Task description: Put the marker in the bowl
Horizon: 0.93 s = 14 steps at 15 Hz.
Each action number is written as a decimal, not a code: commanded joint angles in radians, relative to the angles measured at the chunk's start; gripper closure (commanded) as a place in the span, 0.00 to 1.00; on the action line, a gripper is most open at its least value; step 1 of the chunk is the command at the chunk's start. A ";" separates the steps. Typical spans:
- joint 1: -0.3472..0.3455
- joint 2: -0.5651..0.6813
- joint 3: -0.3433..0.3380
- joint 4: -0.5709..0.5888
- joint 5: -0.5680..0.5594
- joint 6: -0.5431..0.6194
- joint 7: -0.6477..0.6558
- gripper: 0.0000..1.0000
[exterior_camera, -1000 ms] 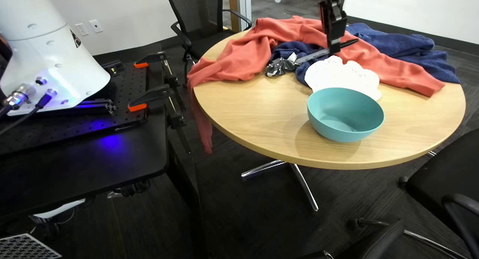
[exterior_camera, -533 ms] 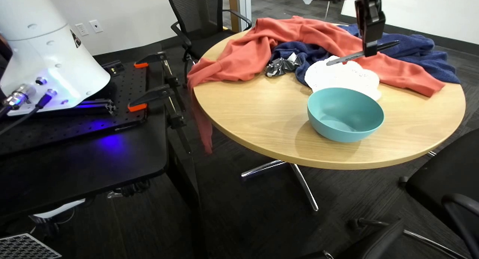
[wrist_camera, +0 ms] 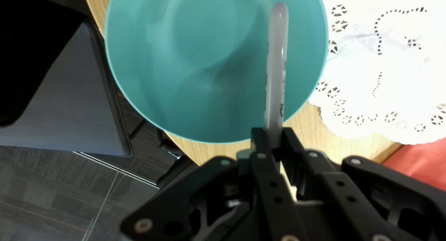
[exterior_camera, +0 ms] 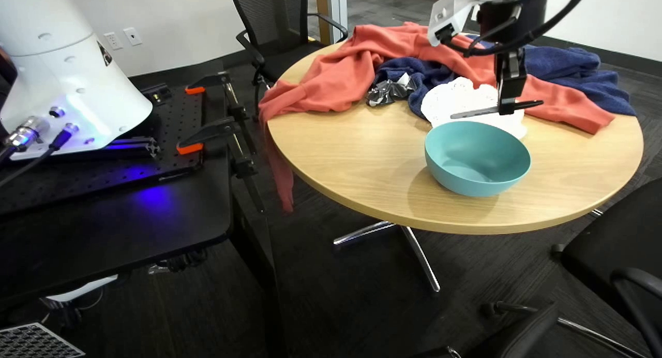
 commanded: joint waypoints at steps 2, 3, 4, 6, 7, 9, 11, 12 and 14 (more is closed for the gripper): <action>0.001 0.069 -0.015 0.080 0.020 -0.081 0.051 0.96; -0.004 0.078 -0.013 0.086 0.024 -0.095 0.059 0.96; 0.002 0.087 -0.021 0.091 0.023 -0.106 0.076 0.96; 0.004 0.101 -0.028 0.099 0.025 -0.122 0.100 0.60; 0.004 0.106 -0.030 0.103 0.025 -0.129 0.109 0.59; 0.002 0.111 -0.032 0.108 0.027 -0.136 0.119 0.45; 0.001 0.112 -0.033 0.109 0.029 -0.134 0.128 0.31; 0.002 0.111 -0.034 0.109 0.030 -0.132 0.131 0.22; 0.002 0.109 -0.035 0.108 0.032 -0.129 0.140 0.08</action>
